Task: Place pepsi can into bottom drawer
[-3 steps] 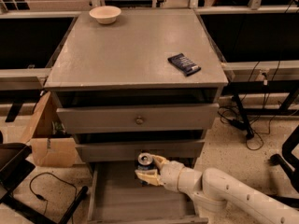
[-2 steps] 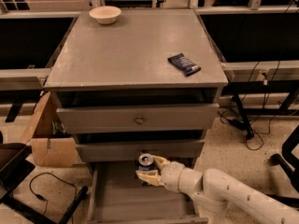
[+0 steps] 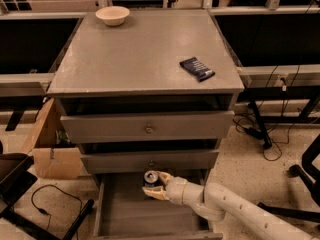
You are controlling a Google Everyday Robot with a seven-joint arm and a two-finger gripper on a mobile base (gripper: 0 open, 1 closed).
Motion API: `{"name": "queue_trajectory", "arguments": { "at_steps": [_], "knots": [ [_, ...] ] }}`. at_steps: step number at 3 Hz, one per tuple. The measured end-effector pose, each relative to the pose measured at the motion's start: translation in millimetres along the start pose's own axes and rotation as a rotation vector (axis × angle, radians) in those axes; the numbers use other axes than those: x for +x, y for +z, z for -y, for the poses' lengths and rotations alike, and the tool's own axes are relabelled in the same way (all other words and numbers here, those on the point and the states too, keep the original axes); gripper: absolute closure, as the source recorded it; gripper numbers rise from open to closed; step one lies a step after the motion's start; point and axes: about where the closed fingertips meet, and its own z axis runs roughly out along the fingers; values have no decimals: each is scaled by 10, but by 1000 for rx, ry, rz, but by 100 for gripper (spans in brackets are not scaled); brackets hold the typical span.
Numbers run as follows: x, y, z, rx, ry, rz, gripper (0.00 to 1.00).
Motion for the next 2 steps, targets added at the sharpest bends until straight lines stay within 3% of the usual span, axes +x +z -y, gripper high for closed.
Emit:
{"name": "queue_trajectory", "arguments": {
  "at_steps": [2],
  "knots": [
    [1012, 544, 253, -86, -153, -53, 100]
  ]
}}
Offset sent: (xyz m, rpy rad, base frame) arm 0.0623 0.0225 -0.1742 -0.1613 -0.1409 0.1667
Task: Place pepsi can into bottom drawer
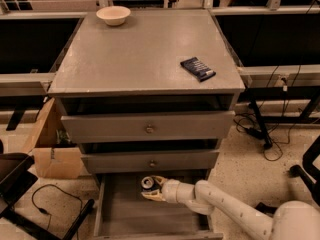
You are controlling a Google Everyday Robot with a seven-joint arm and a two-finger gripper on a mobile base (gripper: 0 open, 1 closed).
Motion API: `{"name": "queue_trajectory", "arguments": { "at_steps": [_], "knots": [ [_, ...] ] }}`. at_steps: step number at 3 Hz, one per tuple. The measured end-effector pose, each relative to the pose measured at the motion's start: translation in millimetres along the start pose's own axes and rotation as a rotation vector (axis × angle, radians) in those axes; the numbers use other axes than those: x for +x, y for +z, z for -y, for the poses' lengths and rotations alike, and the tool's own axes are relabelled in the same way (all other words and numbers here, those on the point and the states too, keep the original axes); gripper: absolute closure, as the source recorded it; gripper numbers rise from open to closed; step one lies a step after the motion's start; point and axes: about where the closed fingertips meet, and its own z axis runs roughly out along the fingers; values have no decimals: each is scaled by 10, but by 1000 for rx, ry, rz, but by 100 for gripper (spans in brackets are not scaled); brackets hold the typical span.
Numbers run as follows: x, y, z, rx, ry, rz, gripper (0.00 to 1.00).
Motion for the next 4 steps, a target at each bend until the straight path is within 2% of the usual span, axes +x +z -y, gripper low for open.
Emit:
{"name": "queue_trajectory", "arguments": {
  "at_steps": [1, 2, 3, 4],
  "knots": [
    [358, 262, 39, -43, -32, -5, 100],
    [724, 379, -20, -93, -22, 1, 100],
    [906, 382, -108, -116, 2, 6, 100],
    [907, 382, -107, -116, 2, 7, 81]
  ]
}}
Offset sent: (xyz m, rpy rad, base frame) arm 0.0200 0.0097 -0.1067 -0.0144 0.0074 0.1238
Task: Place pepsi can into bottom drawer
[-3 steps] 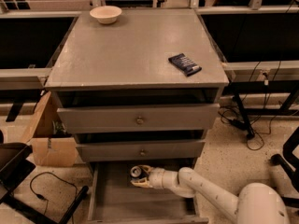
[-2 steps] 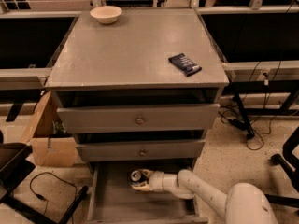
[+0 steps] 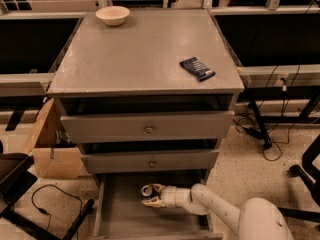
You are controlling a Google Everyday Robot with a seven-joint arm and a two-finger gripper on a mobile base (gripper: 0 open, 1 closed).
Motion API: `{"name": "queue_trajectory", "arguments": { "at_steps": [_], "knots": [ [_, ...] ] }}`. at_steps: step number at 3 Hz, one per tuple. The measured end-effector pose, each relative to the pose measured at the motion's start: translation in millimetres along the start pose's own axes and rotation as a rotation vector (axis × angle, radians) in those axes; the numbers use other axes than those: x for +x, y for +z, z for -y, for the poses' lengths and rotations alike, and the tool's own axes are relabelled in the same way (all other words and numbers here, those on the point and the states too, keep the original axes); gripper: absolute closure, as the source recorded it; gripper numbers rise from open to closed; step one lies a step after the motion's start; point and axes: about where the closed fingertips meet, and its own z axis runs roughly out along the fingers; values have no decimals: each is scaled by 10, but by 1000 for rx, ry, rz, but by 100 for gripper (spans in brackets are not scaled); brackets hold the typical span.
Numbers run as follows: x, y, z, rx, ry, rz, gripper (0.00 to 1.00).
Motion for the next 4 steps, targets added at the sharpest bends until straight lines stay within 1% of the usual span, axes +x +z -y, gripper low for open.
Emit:
{"name": "queue_trajectory", "arguments": {
  "at_steps": [1, 3, 4],
  "knots": [
    [0, 0, 0, 0, 0, 0, 50],
    [0, 1, -1, 0, 0, 0, 4],
    [-1, 2, -2, 0, 0, 0, 0]
  ]
}}
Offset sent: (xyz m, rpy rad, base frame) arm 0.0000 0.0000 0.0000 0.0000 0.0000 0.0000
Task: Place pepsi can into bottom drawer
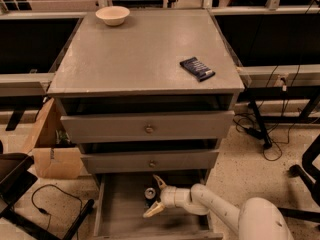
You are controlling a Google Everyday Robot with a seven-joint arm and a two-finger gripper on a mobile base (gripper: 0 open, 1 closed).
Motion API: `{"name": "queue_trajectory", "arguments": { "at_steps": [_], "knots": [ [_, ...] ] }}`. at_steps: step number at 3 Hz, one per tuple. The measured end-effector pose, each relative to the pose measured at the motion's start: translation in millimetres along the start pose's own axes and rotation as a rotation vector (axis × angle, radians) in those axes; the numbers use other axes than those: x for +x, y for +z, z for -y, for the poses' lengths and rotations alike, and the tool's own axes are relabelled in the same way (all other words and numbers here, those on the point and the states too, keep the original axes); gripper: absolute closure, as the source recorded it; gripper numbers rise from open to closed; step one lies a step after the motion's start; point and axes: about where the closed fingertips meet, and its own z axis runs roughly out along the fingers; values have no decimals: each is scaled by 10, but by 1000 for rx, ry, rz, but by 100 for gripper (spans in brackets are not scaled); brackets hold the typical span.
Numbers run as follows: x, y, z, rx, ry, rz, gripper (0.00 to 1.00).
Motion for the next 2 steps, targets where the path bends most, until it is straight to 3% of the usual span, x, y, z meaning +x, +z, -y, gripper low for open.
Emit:
{"name": "queue_trajectory", "arguments": {
  "at_steps": [1, 2],
  "knots": [
    [-25, -12, -15, -2, -8, 3, 0],
    [-192, -124, -109, -18, -70, 29, 0]
  ]
}}
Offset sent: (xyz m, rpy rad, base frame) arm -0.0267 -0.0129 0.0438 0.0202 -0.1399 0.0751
